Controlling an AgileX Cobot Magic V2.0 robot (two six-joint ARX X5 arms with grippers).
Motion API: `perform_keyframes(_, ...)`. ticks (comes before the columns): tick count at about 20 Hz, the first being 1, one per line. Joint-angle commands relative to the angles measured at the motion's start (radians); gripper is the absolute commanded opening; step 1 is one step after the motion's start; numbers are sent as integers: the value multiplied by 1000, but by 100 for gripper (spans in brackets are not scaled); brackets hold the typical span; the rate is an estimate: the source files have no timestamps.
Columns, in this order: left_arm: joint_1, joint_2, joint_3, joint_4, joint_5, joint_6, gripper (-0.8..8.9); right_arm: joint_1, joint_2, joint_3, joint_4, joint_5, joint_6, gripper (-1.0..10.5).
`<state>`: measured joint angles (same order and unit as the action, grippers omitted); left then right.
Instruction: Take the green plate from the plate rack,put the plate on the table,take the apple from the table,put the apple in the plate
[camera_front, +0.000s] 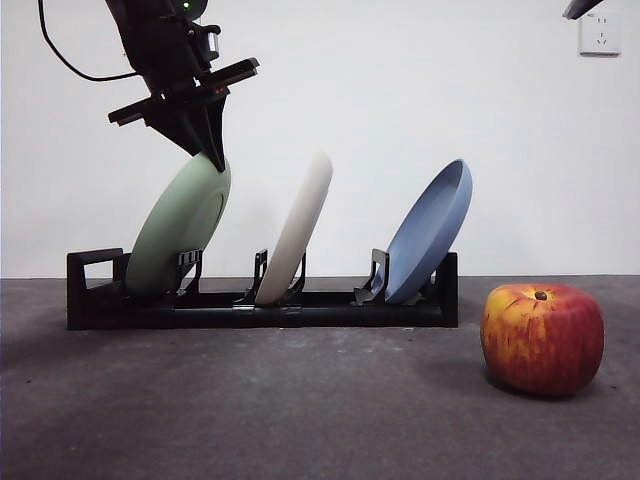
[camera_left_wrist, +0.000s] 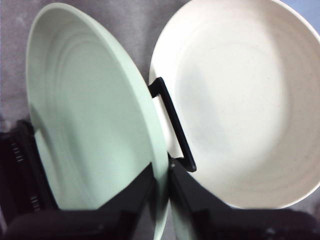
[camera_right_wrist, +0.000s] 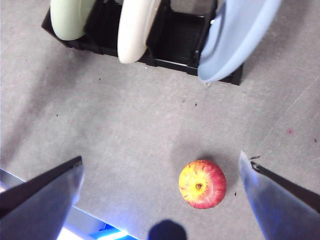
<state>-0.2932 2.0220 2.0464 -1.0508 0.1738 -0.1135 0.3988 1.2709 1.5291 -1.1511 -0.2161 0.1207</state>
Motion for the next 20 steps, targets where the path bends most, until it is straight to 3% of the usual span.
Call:
perform_keyframes(1,4,14,12,-2,23,13,-9,2,2,0,7,0,10,658)
perform_keyframes(5,-4,14,134,-10,90,13,-9,2,2,0,7,0,11,658)
perform_keyframes(10,-43,14,415,-80,91,14,-9,2,2,0,7,0,10,658)
perform_keyframes(14,-81,14,672,-281,76,72,-9,2,2,0,16,0,10,658)
perform_keyframes(18,-163,-91,670,-288,25,90,-8,0,2,0,36,1,6,658)
perform_keyframes(20,-244,-183,610,-288,-58,116,-8,0,2,0,36,2,5,658)
